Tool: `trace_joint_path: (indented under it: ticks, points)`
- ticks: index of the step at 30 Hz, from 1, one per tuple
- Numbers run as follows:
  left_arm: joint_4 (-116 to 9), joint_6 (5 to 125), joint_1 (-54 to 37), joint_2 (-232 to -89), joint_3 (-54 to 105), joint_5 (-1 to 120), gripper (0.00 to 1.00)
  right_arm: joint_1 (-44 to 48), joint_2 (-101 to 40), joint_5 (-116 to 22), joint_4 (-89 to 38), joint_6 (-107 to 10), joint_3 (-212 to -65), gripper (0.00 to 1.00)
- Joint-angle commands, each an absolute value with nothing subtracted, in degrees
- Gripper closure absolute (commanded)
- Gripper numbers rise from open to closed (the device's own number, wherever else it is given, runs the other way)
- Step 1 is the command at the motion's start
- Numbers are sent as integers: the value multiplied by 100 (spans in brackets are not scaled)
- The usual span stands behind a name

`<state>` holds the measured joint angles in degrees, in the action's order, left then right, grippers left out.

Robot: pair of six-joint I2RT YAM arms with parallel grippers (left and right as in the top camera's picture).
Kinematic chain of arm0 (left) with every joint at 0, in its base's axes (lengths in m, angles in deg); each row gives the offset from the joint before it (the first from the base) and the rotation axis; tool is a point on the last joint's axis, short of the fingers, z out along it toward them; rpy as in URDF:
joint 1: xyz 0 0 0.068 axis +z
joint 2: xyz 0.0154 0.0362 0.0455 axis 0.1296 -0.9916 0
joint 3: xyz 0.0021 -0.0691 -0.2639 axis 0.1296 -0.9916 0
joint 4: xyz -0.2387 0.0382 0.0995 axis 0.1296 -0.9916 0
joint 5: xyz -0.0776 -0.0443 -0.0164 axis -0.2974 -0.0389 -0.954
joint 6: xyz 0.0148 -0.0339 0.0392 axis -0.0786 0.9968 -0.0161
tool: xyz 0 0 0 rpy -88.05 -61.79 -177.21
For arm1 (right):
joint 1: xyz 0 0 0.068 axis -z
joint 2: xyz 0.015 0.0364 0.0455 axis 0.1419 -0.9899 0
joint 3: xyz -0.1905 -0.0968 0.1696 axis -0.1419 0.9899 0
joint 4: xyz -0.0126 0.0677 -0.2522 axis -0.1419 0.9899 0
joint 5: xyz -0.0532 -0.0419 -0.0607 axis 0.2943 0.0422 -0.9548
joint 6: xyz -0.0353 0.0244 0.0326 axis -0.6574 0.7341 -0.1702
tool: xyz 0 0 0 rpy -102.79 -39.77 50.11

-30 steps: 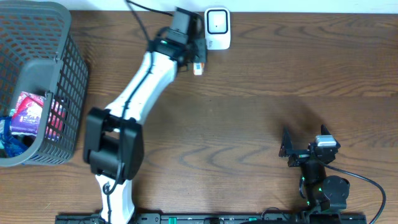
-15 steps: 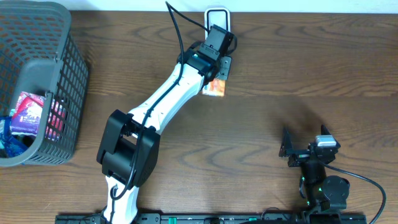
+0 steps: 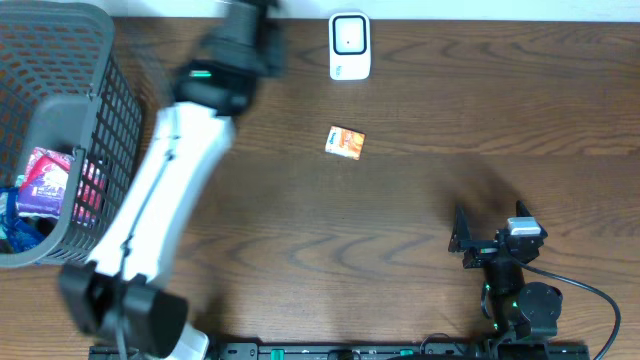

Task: Scan the item barcode
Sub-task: 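Lift the orange box out and set it on the table, then reach the left gripper into the basket and grasp the pink pack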

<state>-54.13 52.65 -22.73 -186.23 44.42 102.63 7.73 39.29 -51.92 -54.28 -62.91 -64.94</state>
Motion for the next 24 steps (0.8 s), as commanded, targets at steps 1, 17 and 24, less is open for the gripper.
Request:
trace_joint_path:
  ticks: [1,17,24]
  points:
    - [-5643,5201,-1338,-18481,4442,10822,16,808,3967,-5176,-5422,-6350,-6472,1]
    - [-6985,7219,1945,-18898,4418,10256,11,808,3967,-5176,-5422,-6350,-6472,1]
    - [-7105,7577,2087,-19455,4414,10560,9,808,3967,-5176,-5422,-6350,-6472,1]
